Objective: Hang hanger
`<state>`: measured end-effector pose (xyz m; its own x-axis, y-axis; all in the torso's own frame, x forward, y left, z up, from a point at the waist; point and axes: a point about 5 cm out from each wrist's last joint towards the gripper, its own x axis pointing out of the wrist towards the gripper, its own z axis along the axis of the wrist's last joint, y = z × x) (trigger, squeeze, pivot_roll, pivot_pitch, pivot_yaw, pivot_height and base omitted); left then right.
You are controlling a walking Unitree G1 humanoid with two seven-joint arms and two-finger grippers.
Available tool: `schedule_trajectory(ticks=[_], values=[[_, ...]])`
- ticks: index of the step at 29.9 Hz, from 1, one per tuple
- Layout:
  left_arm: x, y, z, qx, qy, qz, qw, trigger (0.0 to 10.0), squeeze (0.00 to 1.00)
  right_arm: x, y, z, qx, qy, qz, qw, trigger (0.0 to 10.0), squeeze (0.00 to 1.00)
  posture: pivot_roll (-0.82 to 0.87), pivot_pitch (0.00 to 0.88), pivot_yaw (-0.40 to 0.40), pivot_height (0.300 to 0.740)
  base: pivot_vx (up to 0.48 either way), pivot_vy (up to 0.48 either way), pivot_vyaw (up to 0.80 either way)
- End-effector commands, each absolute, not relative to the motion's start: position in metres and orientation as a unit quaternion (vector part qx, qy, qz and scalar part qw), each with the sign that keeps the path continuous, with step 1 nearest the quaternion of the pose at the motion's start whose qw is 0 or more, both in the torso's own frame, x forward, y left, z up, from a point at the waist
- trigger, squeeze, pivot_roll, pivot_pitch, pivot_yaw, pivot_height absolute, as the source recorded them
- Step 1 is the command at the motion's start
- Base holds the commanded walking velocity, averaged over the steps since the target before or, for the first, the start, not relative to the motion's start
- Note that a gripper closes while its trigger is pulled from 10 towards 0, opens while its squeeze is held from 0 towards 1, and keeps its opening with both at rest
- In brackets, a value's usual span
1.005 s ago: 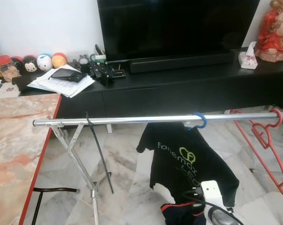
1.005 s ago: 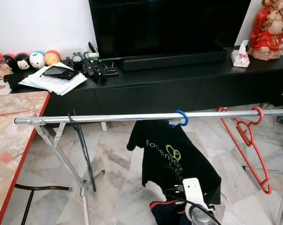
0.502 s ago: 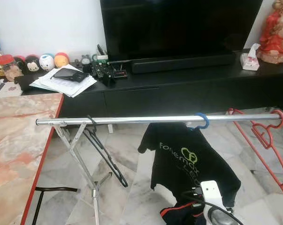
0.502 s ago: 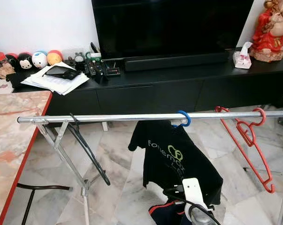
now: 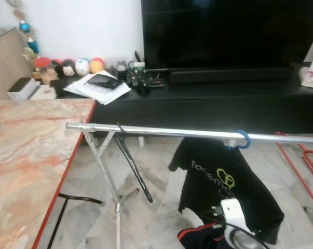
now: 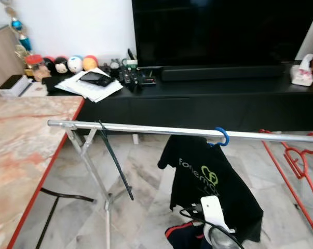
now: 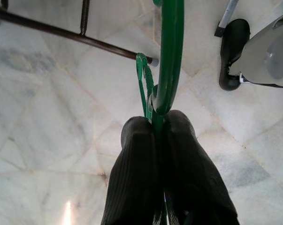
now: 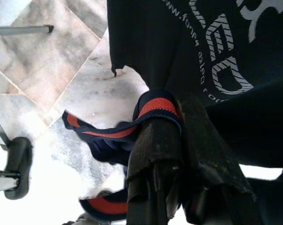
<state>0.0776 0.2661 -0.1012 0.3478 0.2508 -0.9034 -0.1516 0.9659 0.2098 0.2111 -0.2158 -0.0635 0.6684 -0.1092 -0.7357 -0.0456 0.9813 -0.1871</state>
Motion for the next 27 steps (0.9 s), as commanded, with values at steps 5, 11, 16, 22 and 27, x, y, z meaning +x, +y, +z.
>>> schedule_trajectory(ticks=[5, 11, 16, 22, 27], values=[[0.0769, 0.2677, -0.1009, 0.040, 0.559, 0.127, 0.818, 10.0, 0.00, 0.2174, -0.2107, -0.0606, -0.087, 0.396, -0.015, 0.914, 10.0, 0.00, -0.04, 0.000, 0.003, 0.740, -0.248, 0.000, 0.00], [0.0762, 0.2677, -0.1011, 0.040, 0.559, 0.127, 0.818, 10.0, 0.00, 0.2168, -0.2107, -0.0609, -0.084, 0.396, -0.019, 0.914, 10.0, 0.00, -0.04, 0.000, 0.003, 0.740, -0.254, 0.000, 0.00], [0.0758, 0.2676, -0.1011, 0.039, 0.559, 0.128, 0.818, 10.0, 0.00, 0.2165, -0.2108, -0.0610, -0.083, 0.395, -0.019, 0.915, 10.0, 0.00, -0.04, 0.000, 0.003, 0.740, -0.263, 0.000, 0.00], [0.0755, 0.2679, -0.1011, 0.039, 0.560, 0.127, 0.818, 10.0, 0.00, 0.2161, -0.2103, -0.0613, -0.081, 0.394, -0.023, 0.915, 10.0, 0.00, -0.05, 0.000, 0.011, 0.740, -0.277, 0.000, 0.00], [0.0762, 0.2690, -0.1007, 0.043, 0.560, 0.125, 0.818, 10.0, 0.00, 0.2163, -0.2091, -0.0614, -0.078, 0.394, -0.024, 0.916, 10.0, 0.00, -0.05, 0.000, 0.016, 0.740, -0.280, 0.000, 0.00]])
